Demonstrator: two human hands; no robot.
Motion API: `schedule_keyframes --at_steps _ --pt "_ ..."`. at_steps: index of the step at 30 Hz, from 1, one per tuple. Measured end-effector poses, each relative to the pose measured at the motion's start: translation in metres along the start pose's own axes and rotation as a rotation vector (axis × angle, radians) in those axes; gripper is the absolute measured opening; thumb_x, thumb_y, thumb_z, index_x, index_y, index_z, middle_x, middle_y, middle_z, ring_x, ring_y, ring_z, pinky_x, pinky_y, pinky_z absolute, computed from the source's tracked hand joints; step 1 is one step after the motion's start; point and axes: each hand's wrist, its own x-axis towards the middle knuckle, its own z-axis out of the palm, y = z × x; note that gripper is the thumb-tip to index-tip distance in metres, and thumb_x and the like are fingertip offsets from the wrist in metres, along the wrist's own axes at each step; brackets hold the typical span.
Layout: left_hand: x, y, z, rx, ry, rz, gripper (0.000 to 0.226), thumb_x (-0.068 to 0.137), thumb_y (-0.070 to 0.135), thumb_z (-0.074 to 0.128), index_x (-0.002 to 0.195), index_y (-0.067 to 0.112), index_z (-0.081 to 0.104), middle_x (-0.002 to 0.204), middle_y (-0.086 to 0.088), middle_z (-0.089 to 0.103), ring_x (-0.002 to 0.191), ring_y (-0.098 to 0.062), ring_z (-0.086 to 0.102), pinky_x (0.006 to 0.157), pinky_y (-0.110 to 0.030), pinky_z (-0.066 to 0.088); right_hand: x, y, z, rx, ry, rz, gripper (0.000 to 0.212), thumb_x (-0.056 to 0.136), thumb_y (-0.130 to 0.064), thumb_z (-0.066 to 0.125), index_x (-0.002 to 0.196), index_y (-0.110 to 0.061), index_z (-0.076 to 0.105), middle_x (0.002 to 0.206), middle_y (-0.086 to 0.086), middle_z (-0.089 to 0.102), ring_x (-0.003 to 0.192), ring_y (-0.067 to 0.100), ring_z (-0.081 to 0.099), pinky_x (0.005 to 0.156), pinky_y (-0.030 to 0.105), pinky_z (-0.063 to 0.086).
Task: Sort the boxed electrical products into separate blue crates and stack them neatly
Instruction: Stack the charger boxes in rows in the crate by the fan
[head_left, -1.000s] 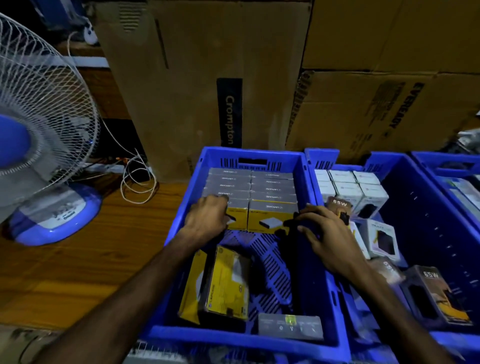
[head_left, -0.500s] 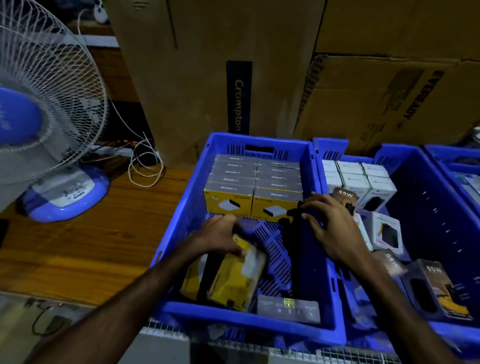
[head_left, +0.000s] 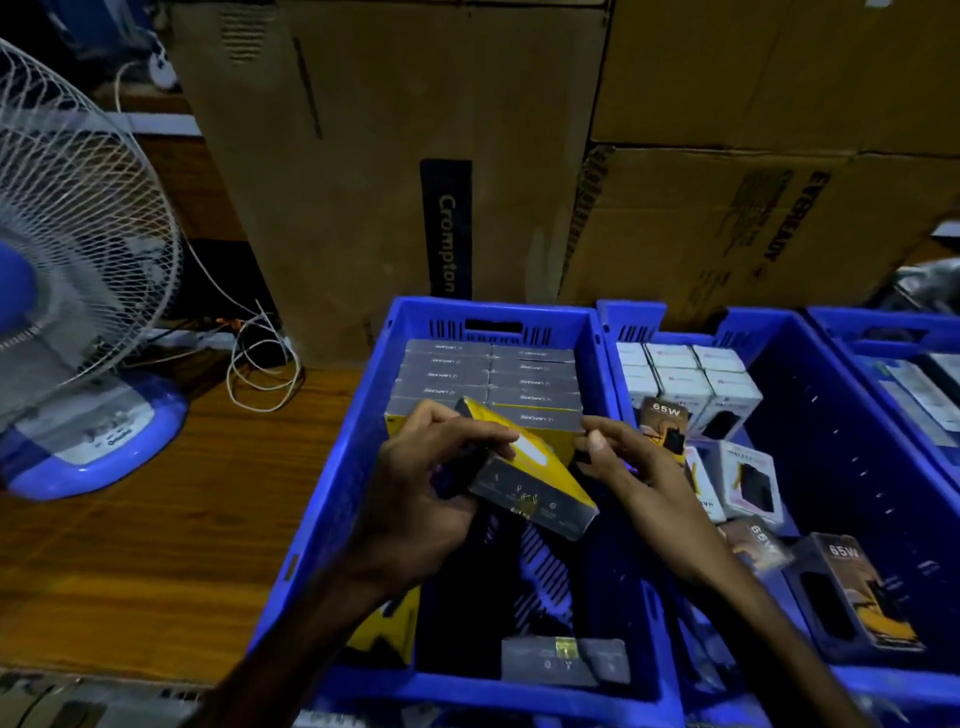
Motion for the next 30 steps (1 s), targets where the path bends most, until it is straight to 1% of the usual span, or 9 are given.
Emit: schedule_keyframes --at_steps 3,7,11,15,18,20,22,25,30 --pt "-0.002 0.015 -0.004 0.033 0.047 0.114 0.049 0.068 -0.016 0.081 0.106 0.015 0.079 0.096 -0.003 0.071 0.089 -0.017 0.066 0.076 -0.028 0.054 0.005 -0.015 0.003 0.254 -0.104 0.346 0.051 0.093 -0.057 0.057 0.126 -0.019 0.067 0.127 0.025 0.066 0.122 0.047 0.060 0.091 0.045 0.052" --pt "-0.007 0.022 -0.004 0.078 0.086 0.260 0.033 0.077 -0.003 0.080 0.107 0.011 0.078 0.104 0.004 0.076 0.098 -0.021 0.066 0.083 -0.032 0.054 -0.004 -0.030 0.010 0.543 -0.258 0.546 0.044 0.100 -0.043 0.056 0.129 -0.014 0.069 0.123 0.020 0.072 0.099 0.034 0.074 0.074 0.038 0.064" --pt "-0.016 0.008 -0.007 -0.046 0.080 0.018 0.063 0.073 0.004 0.081 0.133 0.018 0.066 0.131 0.001 0.069 0.123 -0.022 0.066 0.100 -0.040 0.055 -0.002 -0.028 0.024 0.783 -0.132 0.407 0.040 0.101 -0.028 0.055 0.134 -0.009 0.064 0.125 0.019 0.072 0.102 0.031 0.076 0.071 0.039 0.064" --pt "-0.022 0.007 -0.009 -0.396 0.129 -0.327 0.096 0.065 0.044 0.092 0.148 0.021 0.050 0.142 0.010 0.064 0.132 -0.011 0.061 0.099 -0.024 0.053 0.002 -0.012 0.037 0.869 -0.014 0.188 0.053 0.095 -0.012 0.062 0.145 -0.008 0.044 0.142 0.020 0.060 0.133 0.042 0.055 0.099 0.068 0.048" --pt "-0.018 0.009 -0.001 -0.457 0.185 -0.426 0.082 0.068 0.042 0.088 0.142 0.023 0.058 0.136 0.009 0.069 0.125 -0.012 0.066 0.095 -0.027 0.057 0.003 0.001 0.047 0.946 -0.047 0.121 0.079 0.082 -0.013 0.084 0.146 -0.008 0.038 0.151 0.027 0.046 0.138 0.047 0.046 0.098 0.067 0.047" --pt "-0.013 0.006 0.002 -0.419 0.237 -0.432 0.063 0.068 0.032 0.089 0.127 0.021 0.069 0.122 0.006 0.076 0.112 -0.013 0.073 0.090 -0.029 0.059 0.002 0.003 0.052 1.011 -0.105 0.085 0.083 0.081 -0.009 0.084 0.148 -0.006 0.035 0.151 0.028 0.046 0.140 0.049 0.042 0.103 0.069 0.042" --pt "-0.006 0.003 -0.004 -0.381 0.250 -0.411 0.050 0.067 0.014 0.085 0.116 0.019 0.074 0.112 0.007 0.079 0.104 -0.011 0.075 0.086 -0.024 0.059 0.002 0.000 0.050 0.903 -0.098 0.074 0.065 0.088 -0.003 0.075 0.143 -0.010 0.042 0.141 0.019 0.060 0.132 0.039 0.055 0.105 0.060 0.048" --pt "0.003 -0.003 -0.022 -0.236 0.149 -0.304 0.052 0.066 -0.006 0.068 0.111 0.019 0.075 0.110 0.007 0.078 0.107 -0.011 0.073 0.091 -0.028 0.058 0.004 -0.003 0.033 0.273 -0.038 -0.077 0.054 0.088 -0.007 0.071 0.137 -0.017 0.049 0.129 0.003 0.069 0.123 0.021 0.064 0.099 0.028 0.054" --pt "0.021 -0.020 -0.025 0.050 -0.036 -0.179 0.050 0.063 0.008 0.071 0.111 0.020 0.075 0.111 0.017 0.069 0.110 -0.001 0.064 0.095 -0.018 0.048 0.010 0.000 0.000 -0.566 0.144 -0.393 0.050 0.093 -0.017 0.073 0.137 -0.029 0.054 0.133 -0.010 0.053 0.125 0.002 0.052 0.103 0.019 0.042"
